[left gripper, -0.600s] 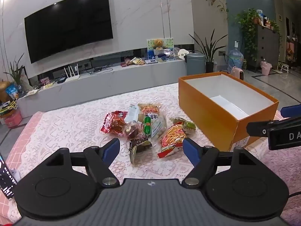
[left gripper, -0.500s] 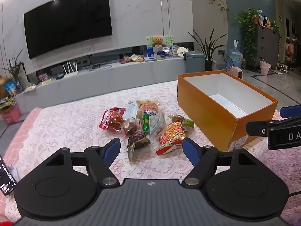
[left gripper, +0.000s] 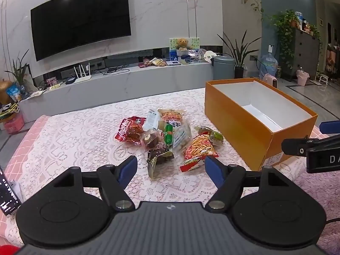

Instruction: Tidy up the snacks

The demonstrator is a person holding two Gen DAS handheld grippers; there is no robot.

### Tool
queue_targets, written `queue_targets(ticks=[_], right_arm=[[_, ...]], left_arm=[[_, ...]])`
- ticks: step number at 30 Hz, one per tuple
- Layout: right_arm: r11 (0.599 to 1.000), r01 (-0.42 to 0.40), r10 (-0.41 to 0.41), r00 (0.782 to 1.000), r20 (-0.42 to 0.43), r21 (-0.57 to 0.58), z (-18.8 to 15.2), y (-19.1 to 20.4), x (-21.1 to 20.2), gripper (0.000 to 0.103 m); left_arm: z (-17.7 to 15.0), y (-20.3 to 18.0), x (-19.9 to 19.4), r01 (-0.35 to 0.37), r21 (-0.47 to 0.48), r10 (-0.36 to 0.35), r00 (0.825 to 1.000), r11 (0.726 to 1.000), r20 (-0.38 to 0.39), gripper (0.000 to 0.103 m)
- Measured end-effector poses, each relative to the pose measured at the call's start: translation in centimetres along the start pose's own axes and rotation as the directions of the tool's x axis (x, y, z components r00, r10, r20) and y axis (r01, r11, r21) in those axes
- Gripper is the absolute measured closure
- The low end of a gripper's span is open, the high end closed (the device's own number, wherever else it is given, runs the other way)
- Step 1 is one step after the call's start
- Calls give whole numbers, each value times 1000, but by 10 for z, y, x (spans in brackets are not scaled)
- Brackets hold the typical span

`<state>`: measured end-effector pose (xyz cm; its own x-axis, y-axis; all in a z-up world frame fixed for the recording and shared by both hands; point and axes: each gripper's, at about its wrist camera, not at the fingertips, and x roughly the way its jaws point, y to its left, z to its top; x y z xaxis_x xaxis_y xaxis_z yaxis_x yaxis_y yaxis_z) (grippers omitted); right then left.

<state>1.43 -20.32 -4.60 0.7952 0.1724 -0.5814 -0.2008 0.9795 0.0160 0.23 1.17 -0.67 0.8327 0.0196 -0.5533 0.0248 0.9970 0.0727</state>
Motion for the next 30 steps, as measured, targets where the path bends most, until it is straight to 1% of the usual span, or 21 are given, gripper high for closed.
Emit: queue_targets(ticks=[30], right_arm=[[1000,3,-3,1000,-1,3,-3,2,-1,3]], left_arm=[[-3,-1,1,13,4,-13,1000,1000,-8,17]])
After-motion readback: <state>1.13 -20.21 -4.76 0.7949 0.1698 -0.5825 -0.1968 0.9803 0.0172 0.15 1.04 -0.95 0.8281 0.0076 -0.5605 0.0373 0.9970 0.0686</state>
